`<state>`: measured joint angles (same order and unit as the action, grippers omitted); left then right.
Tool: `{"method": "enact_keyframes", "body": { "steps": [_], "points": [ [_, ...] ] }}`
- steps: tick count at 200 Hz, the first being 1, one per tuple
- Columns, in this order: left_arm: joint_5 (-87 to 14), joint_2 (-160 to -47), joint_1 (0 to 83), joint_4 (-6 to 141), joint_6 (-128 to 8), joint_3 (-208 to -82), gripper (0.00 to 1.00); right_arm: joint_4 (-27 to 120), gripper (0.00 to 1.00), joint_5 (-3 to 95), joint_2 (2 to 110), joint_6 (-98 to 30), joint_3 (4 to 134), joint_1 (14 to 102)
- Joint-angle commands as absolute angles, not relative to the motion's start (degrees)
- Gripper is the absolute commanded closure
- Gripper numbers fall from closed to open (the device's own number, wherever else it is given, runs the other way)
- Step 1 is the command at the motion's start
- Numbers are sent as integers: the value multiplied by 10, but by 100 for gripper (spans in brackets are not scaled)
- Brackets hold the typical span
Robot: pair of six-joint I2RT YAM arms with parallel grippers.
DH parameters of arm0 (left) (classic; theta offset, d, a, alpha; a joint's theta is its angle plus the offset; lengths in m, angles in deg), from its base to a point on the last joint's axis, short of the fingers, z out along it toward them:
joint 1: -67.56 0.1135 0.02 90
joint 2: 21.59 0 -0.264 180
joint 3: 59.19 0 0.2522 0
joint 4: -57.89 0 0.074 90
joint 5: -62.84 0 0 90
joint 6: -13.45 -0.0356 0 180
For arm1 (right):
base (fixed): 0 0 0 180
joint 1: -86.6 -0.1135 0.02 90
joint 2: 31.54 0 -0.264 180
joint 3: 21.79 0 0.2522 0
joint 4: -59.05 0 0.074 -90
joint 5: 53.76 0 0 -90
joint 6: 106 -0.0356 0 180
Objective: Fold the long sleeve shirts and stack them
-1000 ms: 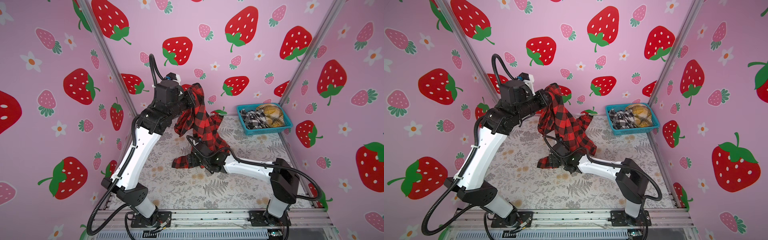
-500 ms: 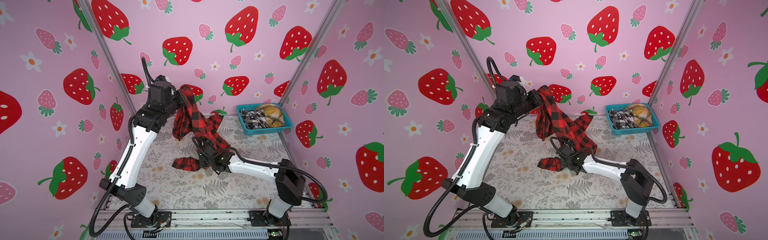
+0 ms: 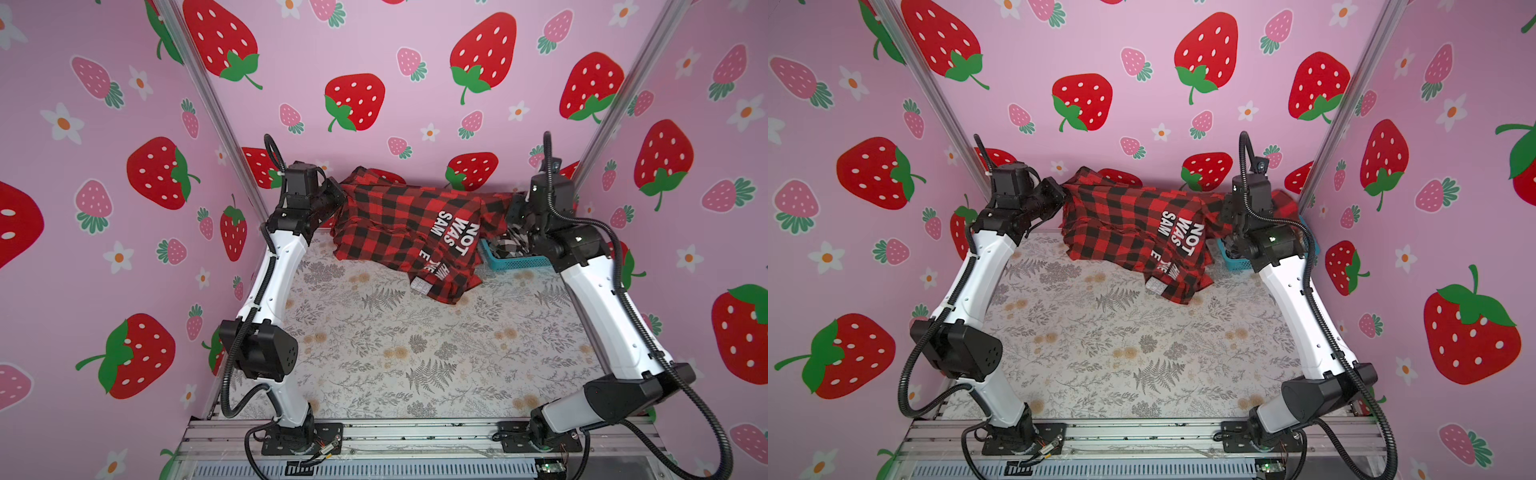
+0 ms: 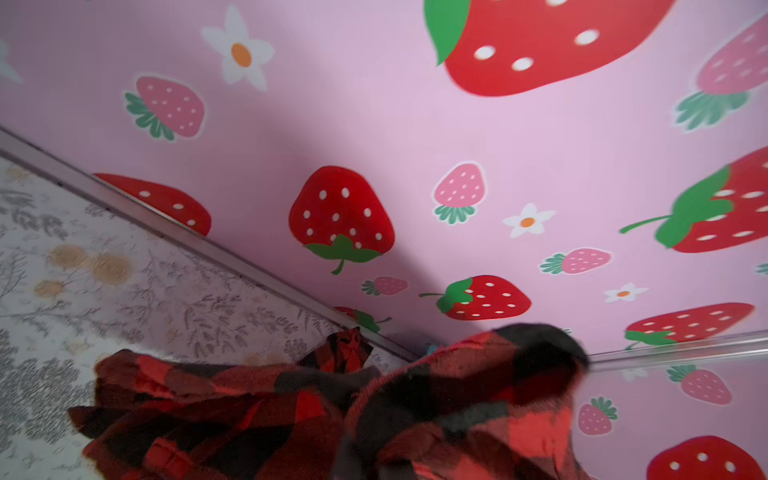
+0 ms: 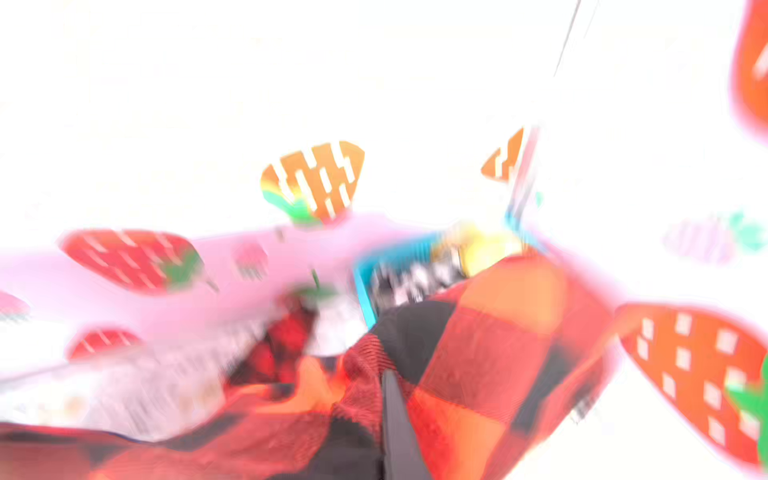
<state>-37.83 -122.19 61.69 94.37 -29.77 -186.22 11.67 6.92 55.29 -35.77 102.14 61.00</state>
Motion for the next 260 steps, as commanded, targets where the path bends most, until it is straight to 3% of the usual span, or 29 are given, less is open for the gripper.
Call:
{"method": "enact_keyframes", "body": {
  "steps": [1, 36, 49, 56, 78, 101, 136, 167, 194, 229, 260],
  "points": [
    [-365, -1128, 645, 852, -308, -1792, 100, 74, 100, 34, 571, -316, 998, 612],
    [-354, -1001, 678, 868, -326, -1520, 100, 134, 100, 86, 459, -377, 720, 589],
    [-357, -972, 680, 926, -310, -1417, 53, 151, 100, 104, 415, -411, 598, 560],
    [-359, -954, 681, 951, -290, -1353, 36, 155, 100, 108, 398, -432, 540, 541],
    [-367, -881, 692, 1000, -225, -1170, 24, 156, 100, 120, 367, -504, 412, 489],
    [-362, -825, 680, 1072, -200, -1128, 0, 163, 100, 153, 352, -549, 347, 452],
    [-359, -833, 580, 1060, -141, -1182, 5, 162, 99, 175, 374, -564, 323, 428],
    [-338, -954, 480, 1016, -124, -1269, 8, 162, 98, 174, 389, -559, 329, 424],
    [-341, -1081, 474, 986, -128, -1352, 24, 164, 98, 177, 401, -558, 334, 423],
    [-317, -1252, 471, 1072, -214, -1551, 50, 173, 98, 183, 411, -557, 338, 423],
    [-323, -1360, 472, 1144, -254, -1675, 51, 177, 98, 186, 416, -558, 347, 423]
  ]
}}
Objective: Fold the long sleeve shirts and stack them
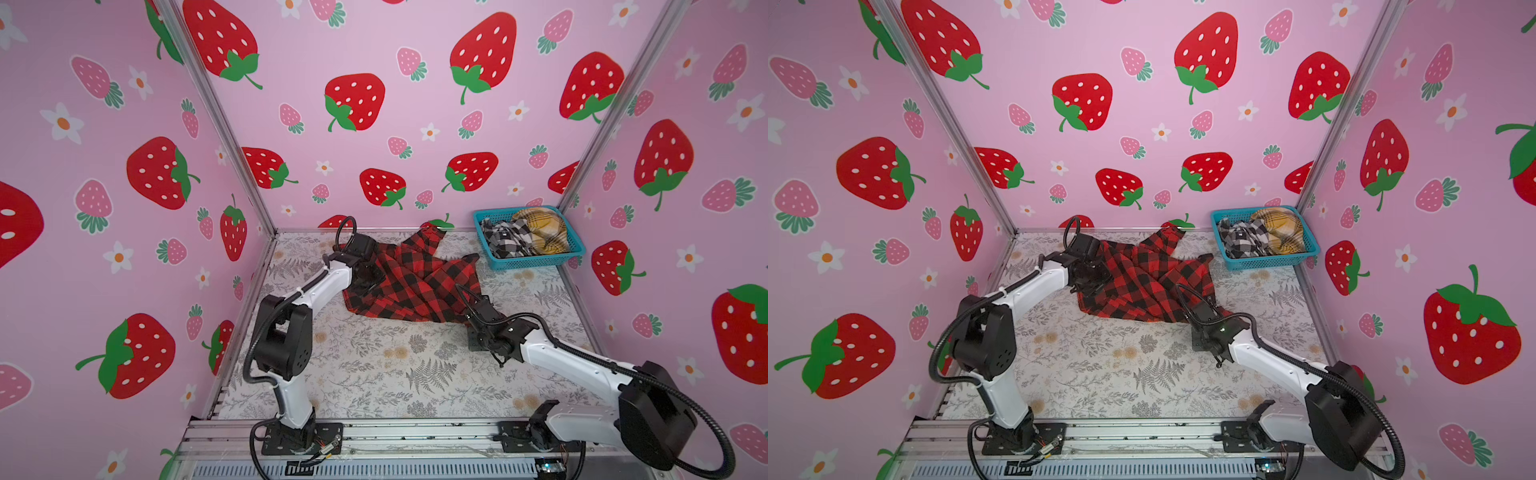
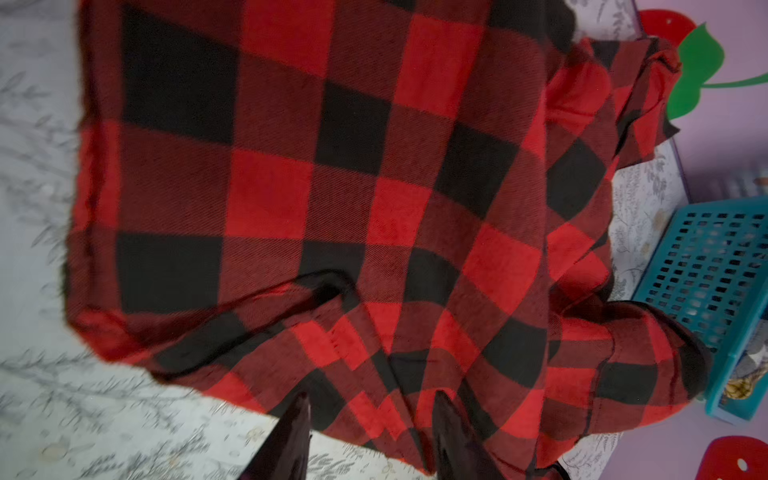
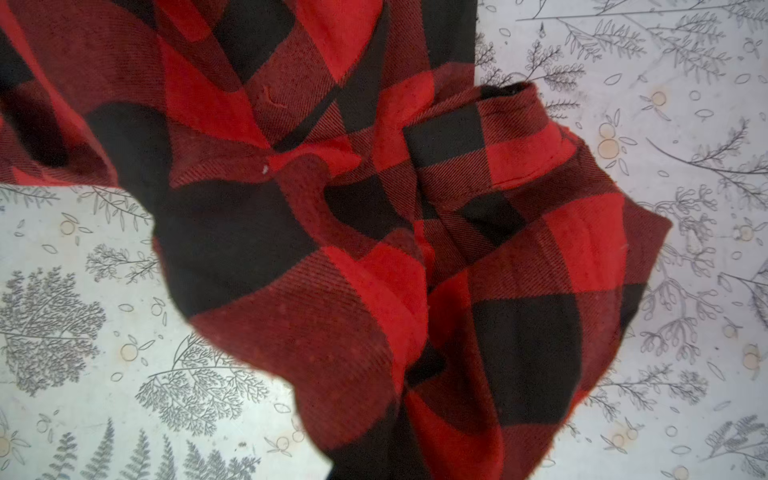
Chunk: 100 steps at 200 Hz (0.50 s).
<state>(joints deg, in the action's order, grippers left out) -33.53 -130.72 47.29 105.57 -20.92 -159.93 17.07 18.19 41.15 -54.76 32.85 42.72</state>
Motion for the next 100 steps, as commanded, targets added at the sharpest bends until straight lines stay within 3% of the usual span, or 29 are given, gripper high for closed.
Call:
{"method": "enact_keyframes", "body": {
  "steps": [1, 100],
  "points": [
    [-323, -1362, 472, 1147, -255, -1677, 51, 177, 98, 186, 416, -558, 347, 423],
    [-323, -1468, 468, 1216, -278, -1758, 50, 180, 98, 192, 415, -567, 349, 423]
  ]
}}
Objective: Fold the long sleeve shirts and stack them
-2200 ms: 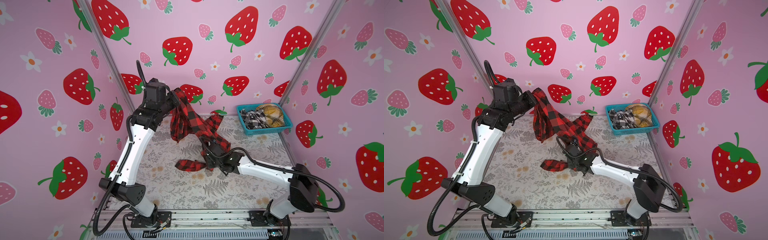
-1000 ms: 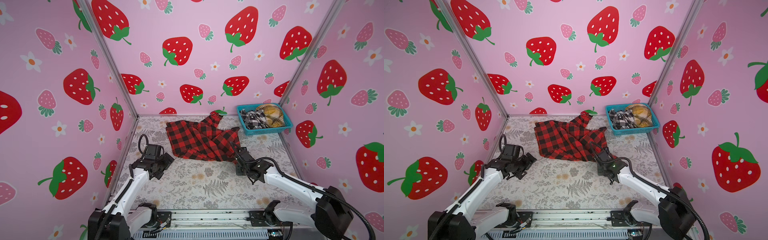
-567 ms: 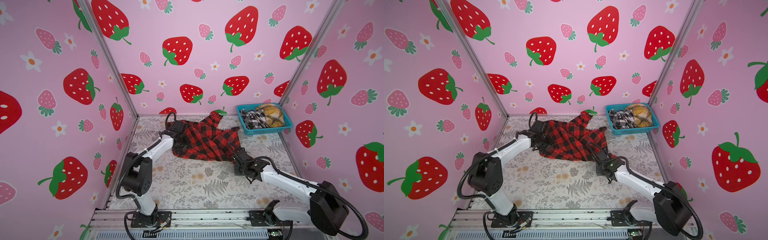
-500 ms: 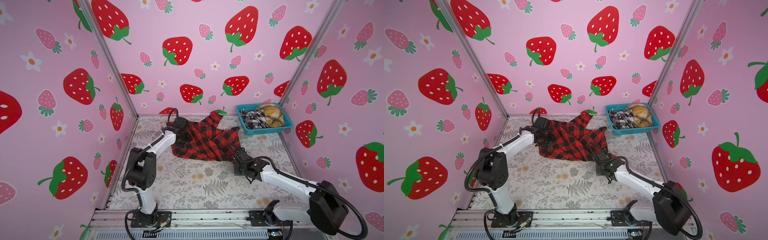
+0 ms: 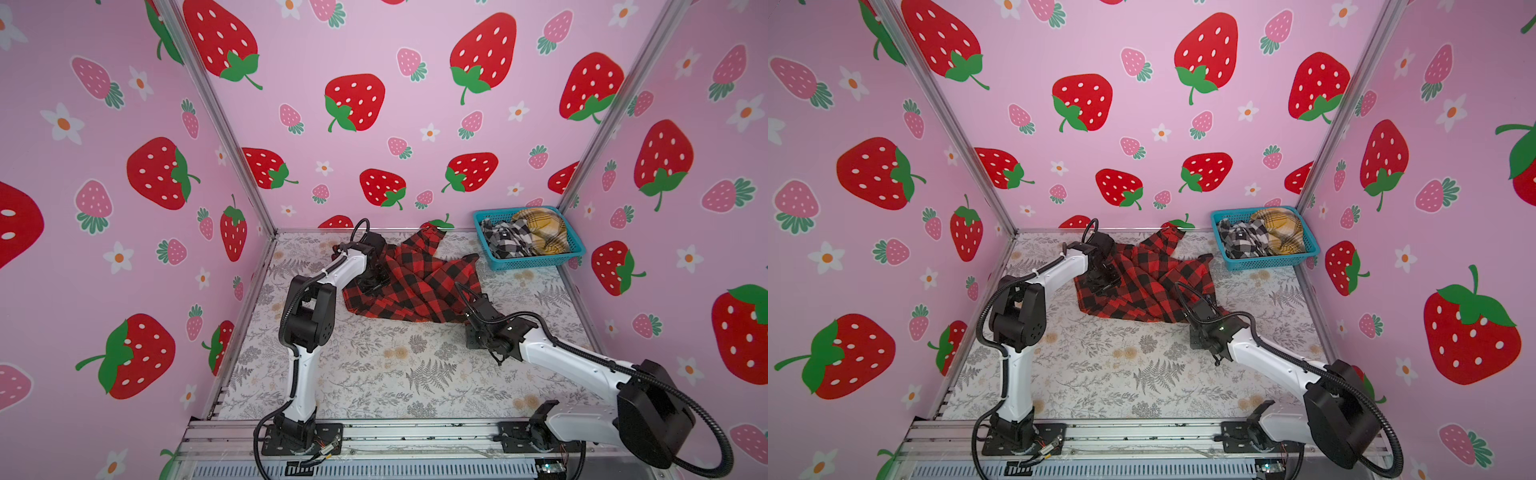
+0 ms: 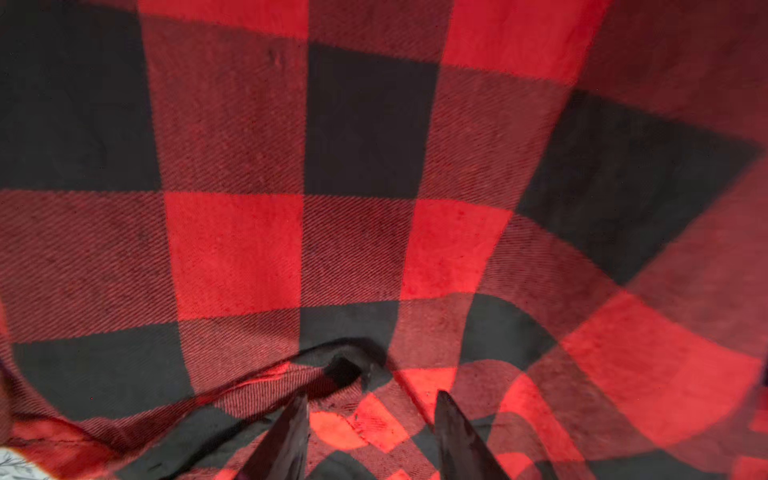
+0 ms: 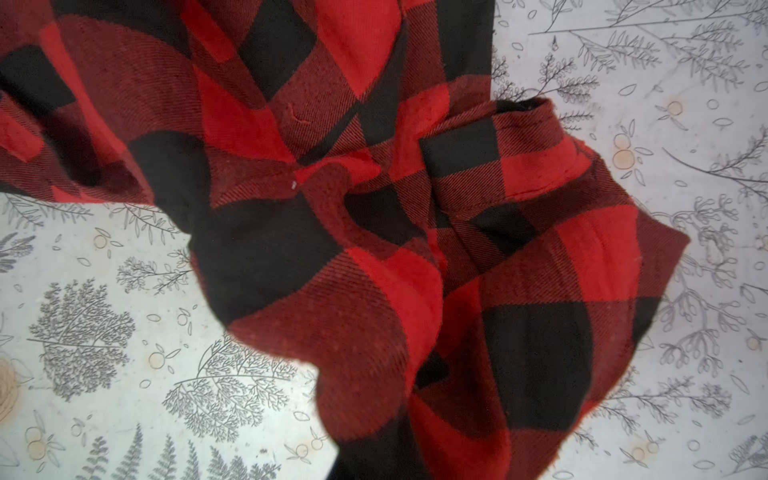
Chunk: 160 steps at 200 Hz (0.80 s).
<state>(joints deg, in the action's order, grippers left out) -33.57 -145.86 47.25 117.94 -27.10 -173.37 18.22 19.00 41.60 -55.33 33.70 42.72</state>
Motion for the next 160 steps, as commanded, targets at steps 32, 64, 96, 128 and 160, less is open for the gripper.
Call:
{"method": "enact_keyframes", "body": {
  "steps": [32, 64, 96, 128, 160],
  "points": [
    [-334, -1480, 468, 1201, -273, -1751, 52, 177, 98, 192, 414, -568, 349, 423],
    [-340, -1484, 463, 1198, -268, -1756, 62, 172, 98, 191, 409, -570, 346, 423],
    [-340, -1477, 459, 1199, -269, -1749, 72, 172, 98, 190, 411, -570, 347, 423],
    [-346, -1479, 458, 1195, -277, -1743, 87, 172, 98, 188, 414, -569, 351, 423],
    [-362, -1473, 457, 1200, -286, -1733, 77, 172, 98, 187, 416, -566, 355, 423]
  ]
}}
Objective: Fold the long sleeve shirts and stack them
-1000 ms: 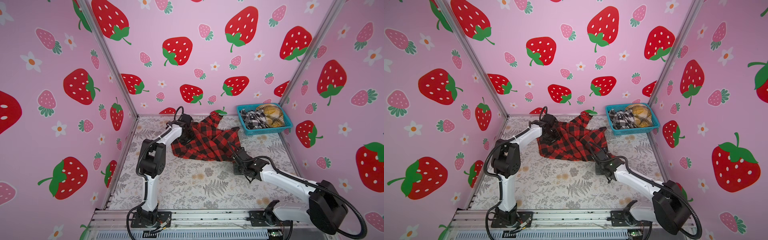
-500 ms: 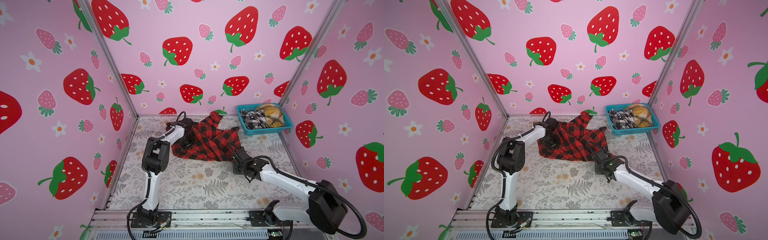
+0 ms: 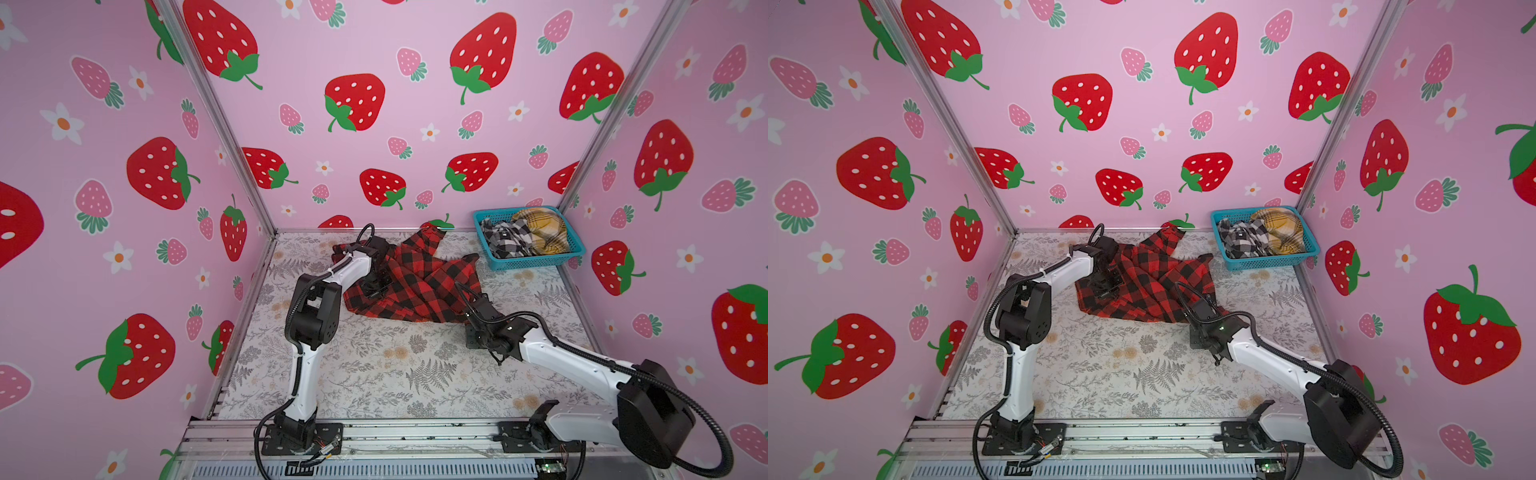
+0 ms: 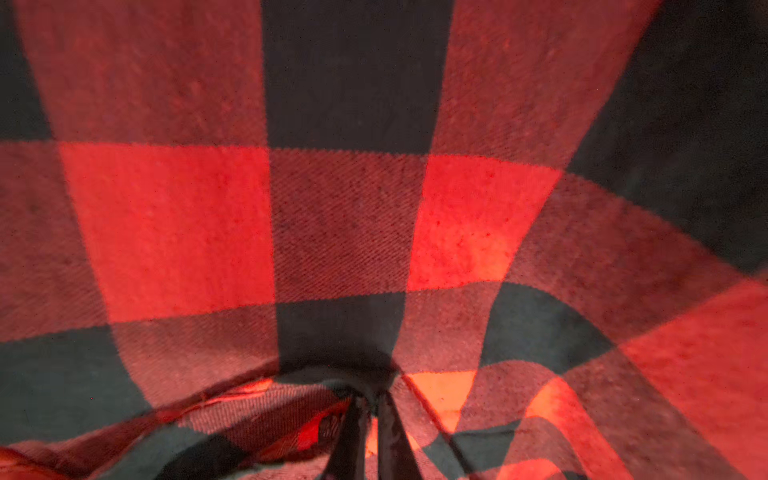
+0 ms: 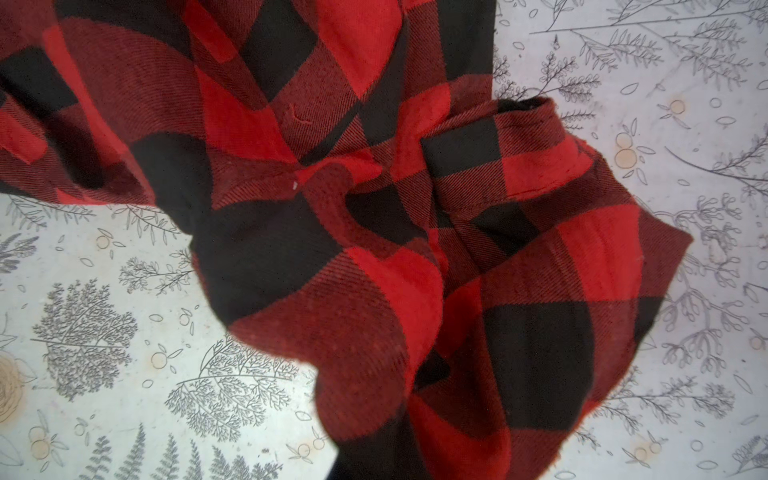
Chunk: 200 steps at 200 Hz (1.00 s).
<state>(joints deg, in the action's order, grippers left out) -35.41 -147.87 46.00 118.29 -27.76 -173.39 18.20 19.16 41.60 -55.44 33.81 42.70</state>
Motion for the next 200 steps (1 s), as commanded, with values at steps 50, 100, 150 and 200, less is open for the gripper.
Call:
{"method": "enact_keyframes", "body": {
  "steps": [50, 100, 150, 200],
  "points": [
    [-353, -1473, 456, 1203, -295, -1721, 59, 170, 98, 184, 422, -563, 364, 423],
    [-360, -1471, 455, 1195, -292, -1722, 93, 166, 98, 180, 420, -561, 366, 424],
    [-318, -1361, 460, 1219, -307, -1701, 100, 143, 67, 156, 426, -540, 392, 435],
    [-256, -1104, 490, 1233, -334, -1568, 100, 132, 37, 172, 375, -512, 379, 482]
  ]
}}
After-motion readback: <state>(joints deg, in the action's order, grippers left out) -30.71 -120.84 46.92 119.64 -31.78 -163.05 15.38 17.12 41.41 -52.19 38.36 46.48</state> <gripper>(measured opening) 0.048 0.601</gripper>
